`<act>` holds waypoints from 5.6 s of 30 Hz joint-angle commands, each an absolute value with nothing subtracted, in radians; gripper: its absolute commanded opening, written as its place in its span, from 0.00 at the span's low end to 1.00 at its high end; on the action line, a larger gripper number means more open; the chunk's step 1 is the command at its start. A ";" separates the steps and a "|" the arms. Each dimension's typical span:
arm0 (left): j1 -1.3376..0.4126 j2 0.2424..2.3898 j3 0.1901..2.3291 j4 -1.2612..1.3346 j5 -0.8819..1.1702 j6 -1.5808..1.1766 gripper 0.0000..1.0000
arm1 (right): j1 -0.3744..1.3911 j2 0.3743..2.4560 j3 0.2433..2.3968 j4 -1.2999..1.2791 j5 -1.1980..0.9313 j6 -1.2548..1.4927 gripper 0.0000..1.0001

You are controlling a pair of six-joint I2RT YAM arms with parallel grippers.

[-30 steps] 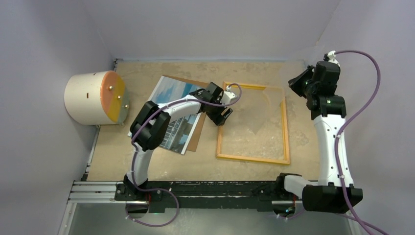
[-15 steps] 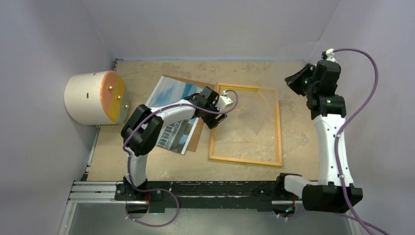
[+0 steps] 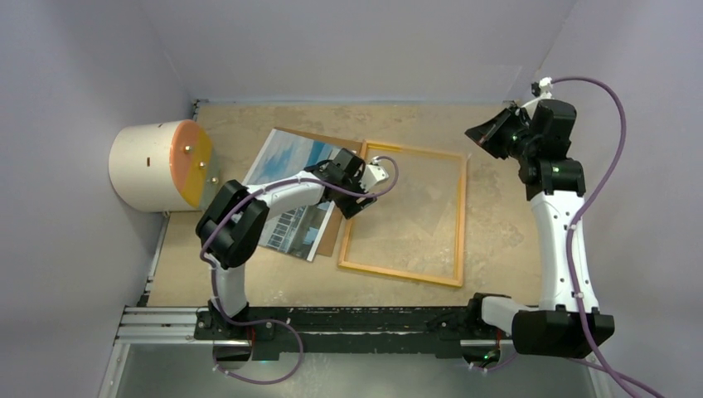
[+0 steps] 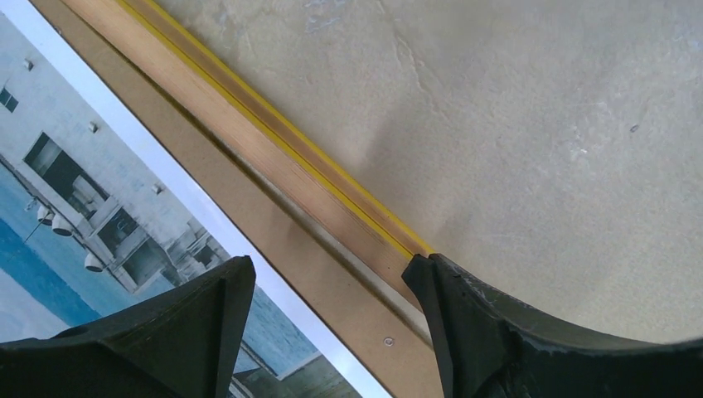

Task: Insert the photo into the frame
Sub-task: Move the photo frame to the center of the board, then place the photo frame item in the photo frame.

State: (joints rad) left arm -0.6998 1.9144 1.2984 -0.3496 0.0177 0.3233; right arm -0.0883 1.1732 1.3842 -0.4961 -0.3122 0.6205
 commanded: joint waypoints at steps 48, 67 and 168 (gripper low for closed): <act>-0.420 1.696 1.182 -0.557 0.002 0.463 1.00 | 0.072 1.457 0.849 -0.281 -0.403 0.543 0.51; -0.431 1.727 1.160 -0.545 -0.022 0.456 1.00 | 0.071 1.253 0.737 -0.343 -0.382 0.559 0.99; -0.548 1.837 1.341 -0.625 -0.039 0.439 1.00 | 0.003 1.008 0.571 -0.288 -0.375 0.654 0.00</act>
State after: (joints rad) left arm -0.5518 1.8328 1.3071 -0.6197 -0.0380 0.4160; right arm 0.0101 1.0260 0.5461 -0.2718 -0.4290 0.6655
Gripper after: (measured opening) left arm 0.996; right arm 0.005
